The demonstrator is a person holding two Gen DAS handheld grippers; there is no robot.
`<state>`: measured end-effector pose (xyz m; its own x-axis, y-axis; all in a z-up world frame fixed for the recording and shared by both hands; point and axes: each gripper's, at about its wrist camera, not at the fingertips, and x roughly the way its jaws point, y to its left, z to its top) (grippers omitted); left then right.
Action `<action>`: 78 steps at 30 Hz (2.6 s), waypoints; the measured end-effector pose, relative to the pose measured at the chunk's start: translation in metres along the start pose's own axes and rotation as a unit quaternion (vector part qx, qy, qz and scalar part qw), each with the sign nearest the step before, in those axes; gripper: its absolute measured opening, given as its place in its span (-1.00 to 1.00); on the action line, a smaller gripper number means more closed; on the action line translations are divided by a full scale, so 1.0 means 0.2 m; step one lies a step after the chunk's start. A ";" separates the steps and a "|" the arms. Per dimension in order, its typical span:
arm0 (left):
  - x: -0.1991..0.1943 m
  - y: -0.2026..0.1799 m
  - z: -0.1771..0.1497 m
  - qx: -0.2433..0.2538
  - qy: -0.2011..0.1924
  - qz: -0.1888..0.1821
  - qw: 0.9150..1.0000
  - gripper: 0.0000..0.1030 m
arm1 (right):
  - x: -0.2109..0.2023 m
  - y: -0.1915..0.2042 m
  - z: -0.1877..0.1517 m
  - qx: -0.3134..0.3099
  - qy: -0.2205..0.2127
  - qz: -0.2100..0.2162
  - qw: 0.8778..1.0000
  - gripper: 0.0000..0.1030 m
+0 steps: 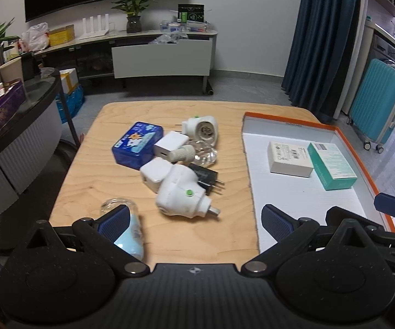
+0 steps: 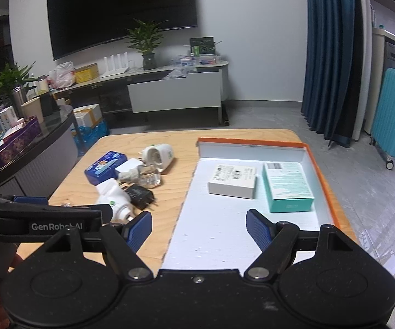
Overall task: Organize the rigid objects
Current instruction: 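Withdraw both tools back toward the remaining items on the table, then grasp the blue toothpick jar with the left tool while the right tool grasps the white diffuser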
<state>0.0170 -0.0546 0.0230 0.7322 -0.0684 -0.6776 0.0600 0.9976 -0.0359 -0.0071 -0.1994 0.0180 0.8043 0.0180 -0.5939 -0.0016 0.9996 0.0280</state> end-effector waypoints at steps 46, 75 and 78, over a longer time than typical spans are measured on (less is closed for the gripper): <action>-0.08 0.42 -0.17 -0.048 0.002 0.023 0.999 1.00 | 0.04 0.40 -0.14 -0.058 0.026 0.067 0.996 0.74; 0.34 0.46 -0.16 -0.074 0.027 0.028 0.997 0.59 | 0.25 0.27 -0.18 -0.040 0.053 0.068 0.995 0.74; 0.35 0.45 -0.16 -0.057 0.015 0.025 0.998 -0.06 | 0.28 0.28 -0.15 -0.053 0.054 0.076 0.994 0.74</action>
<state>0.0531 0.0301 -0.0509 0.7114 -0.0198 -0.7025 -0.0552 0.9949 -0.0840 0.0197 -0.1411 -0.0384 0.7215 0.1647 -0.6725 -0.1843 0.9819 0.0427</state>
